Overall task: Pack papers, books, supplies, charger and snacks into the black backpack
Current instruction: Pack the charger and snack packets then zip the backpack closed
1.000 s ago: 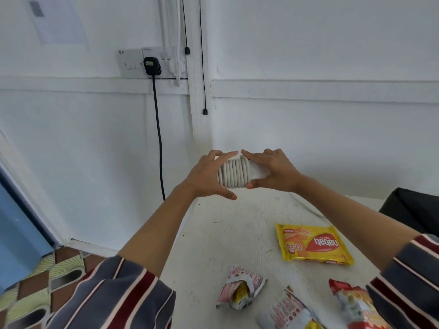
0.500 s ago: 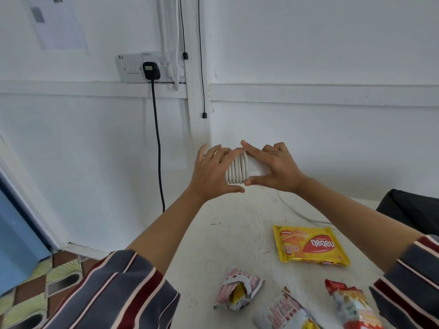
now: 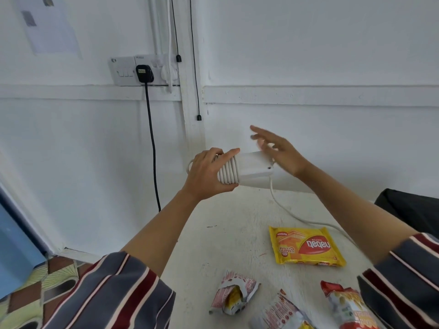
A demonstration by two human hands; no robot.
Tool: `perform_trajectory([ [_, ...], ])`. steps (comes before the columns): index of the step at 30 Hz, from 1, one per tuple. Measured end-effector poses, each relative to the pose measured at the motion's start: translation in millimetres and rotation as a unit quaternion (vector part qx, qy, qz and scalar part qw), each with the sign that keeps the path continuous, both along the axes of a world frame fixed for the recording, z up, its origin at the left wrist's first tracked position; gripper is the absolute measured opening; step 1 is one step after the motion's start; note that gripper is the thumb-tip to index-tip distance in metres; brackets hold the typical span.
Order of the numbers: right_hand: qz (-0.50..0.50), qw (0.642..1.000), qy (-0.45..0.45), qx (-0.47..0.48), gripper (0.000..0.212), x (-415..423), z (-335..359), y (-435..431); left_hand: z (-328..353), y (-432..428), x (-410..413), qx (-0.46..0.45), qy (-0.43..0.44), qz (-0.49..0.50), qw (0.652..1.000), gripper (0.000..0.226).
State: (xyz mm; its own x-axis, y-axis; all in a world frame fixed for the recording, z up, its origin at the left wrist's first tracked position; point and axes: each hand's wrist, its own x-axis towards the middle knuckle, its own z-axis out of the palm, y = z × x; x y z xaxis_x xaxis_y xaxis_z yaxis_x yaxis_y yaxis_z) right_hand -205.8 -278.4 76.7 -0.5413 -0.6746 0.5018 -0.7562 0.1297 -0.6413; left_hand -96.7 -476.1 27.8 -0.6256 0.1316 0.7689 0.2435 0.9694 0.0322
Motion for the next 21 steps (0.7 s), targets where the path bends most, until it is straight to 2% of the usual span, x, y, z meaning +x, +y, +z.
perform_trajectory([
  [2,0.009,0.983,-0.174,-0.053,0.039,-10.1,-1.5,6.1,2.3,-3.5,2.2,0.005,0.004,0.004,1.000,0.077],
  [3,0.006,0.975,-0.218,-0.045,0.039,-13.8,-6.0,6.8,2.8,-4.3,2.8,0.005,0.004,0.004,1.000,0.078],
  [5,0.001,0.970,-0.243,0.002,0.041,-12.4,-17.4,4.8,3.4,-5.3,3.2,0.003,0.003,0.002,1.000,0.078],
  [9,0.003,0.969,-0.219,0.116,0.032,-6.6,-32.5,-12.2,7.2,-6.4,2.8,0.005,0.011,-0.005,1.000,0.079],
  [12,0.017,0.975,-0.193,0.106,0.011,1.1,-33.3,-28.9,12.1,-7.6,2.6,0.006,0.027,-0.010,1.000,0.079],
  [15,-0.014,0.987,-0.135,0.081,0.029,-6.5,-33.4,-38.0,15.9,-12.9,5.4,0.016,0.043,-0.013,0.999,0.081],
  [18,-0.130,0.981,-0.030,0.142,0.035,-28.1,-30.2,-40.3,12.5,-18.5,9.2,-0.012,0.056,-0.008,0.998,0.081],
  [20,-0.207,0.961,-0.003,0.182,0.035,-32.7,-27.7,-38.5,7.1,-19.1,10.6,-0.024,0.057,-0.004,0.998,0.079],
  [21,-0.221,0.955,-0.007,0.196,0.028,-34.9,-29.2,-38.9,4.5,-18.0,11.0,-0.018,0.053,-0.003,0.998,0.077],
])
